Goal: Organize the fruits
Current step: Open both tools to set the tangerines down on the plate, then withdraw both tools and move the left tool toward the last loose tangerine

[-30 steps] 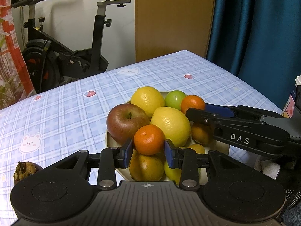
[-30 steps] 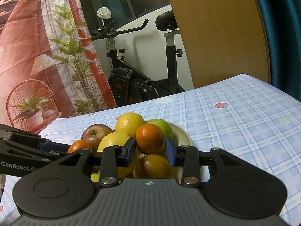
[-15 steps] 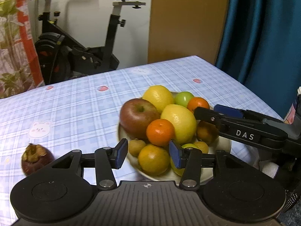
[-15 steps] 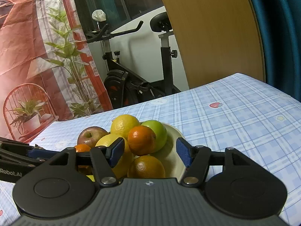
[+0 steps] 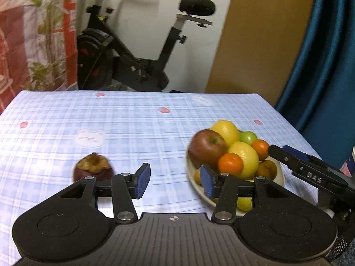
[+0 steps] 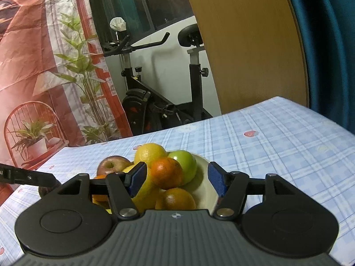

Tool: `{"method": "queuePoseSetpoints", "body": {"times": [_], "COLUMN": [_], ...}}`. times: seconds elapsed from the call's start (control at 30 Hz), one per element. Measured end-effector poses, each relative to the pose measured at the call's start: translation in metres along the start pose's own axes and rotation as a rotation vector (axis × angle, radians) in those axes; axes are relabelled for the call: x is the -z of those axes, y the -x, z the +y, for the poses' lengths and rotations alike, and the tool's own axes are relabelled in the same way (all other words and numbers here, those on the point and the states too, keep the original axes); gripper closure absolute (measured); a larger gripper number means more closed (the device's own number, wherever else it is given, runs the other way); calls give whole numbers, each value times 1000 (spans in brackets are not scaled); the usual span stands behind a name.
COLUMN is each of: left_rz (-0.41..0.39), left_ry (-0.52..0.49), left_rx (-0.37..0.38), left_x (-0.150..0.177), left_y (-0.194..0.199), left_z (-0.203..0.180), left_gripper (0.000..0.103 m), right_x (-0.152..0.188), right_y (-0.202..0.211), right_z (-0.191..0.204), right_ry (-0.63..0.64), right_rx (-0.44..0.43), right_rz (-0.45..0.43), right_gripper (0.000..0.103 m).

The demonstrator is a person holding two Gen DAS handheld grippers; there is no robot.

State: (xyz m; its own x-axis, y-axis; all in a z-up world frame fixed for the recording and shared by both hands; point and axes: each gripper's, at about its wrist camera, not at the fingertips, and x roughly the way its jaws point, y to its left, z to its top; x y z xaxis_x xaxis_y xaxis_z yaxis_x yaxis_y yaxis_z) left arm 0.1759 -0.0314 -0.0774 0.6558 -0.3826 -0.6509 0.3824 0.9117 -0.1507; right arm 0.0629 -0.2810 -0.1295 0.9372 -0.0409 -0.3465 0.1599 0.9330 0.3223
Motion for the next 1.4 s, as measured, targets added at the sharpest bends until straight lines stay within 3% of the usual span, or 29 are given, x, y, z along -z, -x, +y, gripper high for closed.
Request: {"method": "queuePoseSetpoints", "body": {"times": [0.37,0.73,1.2,1.4], "left_rz": [57,77,116,143], "left_ry": [49,69,113,92], "left_rx": [33,71,143,189], "left_x": [16,33,39,43], "left_y": [7,5,2,-3], "left_z": [27,40,50,40], "left_gripper": [51,51,45,45], "right_x": [-6,21,47,54], "right_y": [12,9,-7,-12], "right_z": [41,99,125,130], "right_ry": [51,170,259,308], "right_rx": [-81,-217,-294,-307], "right_rz": [41,206,350,374], "right_gripper": [39,39,40,47]}}
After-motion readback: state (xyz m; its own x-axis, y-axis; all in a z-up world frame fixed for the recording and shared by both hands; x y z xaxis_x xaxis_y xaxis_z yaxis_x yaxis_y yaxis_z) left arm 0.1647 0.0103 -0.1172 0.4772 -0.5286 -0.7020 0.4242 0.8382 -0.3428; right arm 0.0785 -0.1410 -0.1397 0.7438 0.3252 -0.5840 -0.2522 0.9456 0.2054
